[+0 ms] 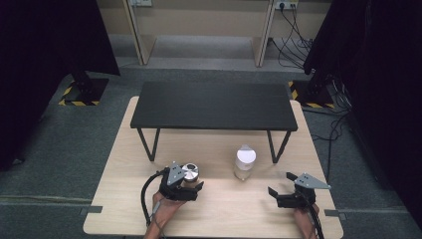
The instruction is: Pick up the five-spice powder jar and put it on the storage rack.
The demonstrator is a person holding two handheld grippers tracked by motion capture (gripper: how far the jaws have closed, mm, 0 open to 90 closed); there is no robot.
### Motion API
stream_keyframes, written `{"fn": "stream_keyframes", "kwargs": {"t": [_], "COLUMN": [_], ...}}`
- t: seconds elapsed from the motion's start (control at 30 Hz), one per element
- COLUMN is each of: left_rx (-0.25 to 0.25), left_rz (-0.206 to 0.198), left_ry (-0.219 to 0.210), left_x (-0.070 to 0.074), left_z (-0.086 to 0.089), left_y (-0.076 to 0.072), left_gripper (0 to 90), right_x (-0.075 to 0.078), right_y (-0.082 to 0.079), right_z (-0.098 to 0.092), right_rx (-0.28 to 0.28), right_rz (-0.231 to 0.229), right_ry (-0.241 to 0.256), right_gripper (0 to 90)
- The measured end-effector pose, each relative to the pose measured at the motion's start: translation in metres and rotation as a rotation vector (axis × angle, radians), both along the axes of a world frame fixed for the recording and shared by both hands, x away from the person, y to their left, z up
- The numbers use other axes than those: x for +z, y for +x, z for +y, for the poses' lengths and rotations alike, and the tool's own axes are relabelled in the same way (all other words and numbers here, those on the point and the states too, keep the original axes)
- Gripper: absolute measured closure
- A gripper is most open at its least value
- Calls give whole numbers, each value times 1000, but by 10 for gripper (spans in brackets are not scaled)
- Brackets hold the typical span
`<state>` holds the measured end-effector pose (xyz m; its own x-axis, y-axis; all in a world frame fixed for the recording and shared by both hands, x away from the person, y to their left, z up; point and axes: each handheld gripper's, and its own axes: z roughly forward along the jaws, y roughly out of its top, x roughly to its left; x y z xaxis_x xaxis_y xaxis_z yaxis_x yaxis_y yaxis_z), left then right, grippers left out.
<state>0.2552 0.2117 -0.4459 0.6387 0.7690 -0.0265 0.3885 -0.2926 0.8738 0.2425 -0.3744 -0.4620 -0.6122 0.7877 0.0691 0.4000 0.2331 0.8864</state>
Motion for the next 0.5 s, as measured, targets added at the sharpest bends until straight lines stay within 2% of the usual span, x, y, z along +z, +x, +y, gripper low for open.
{"fn": "stream_keyframes", "kwargs": {"t": [0.1, 0.17, 0.23, 0.37, 0.5], "left_rx": [-16, -29, -27, -22, -26], "left_rz": [0, -6, -22, -17, -24], "left_ry": [2, -2, 3, -13, -6], "left_x": [-1, -2, -1, -1, -1], "left_z": [2, 4, 2, 4, 4], "left_y": [2, 2, 1, 2, 2], "left_gripper": [163, 243, 263, 305, 308], "right_x": [0, 0, 0, 0, 0], "right_y": [0, 0, 0, 0, 0], "right_z": [0, 0, 0, 0, 0], "right_rx": [1, 1, 0, 0, 0], "right_rz": [-1, 0, 0, -1, 0], "right_ry": [-1, 0, -1, 0, 1], "right_gripper": [20, 20, 20, 20, 20]}}
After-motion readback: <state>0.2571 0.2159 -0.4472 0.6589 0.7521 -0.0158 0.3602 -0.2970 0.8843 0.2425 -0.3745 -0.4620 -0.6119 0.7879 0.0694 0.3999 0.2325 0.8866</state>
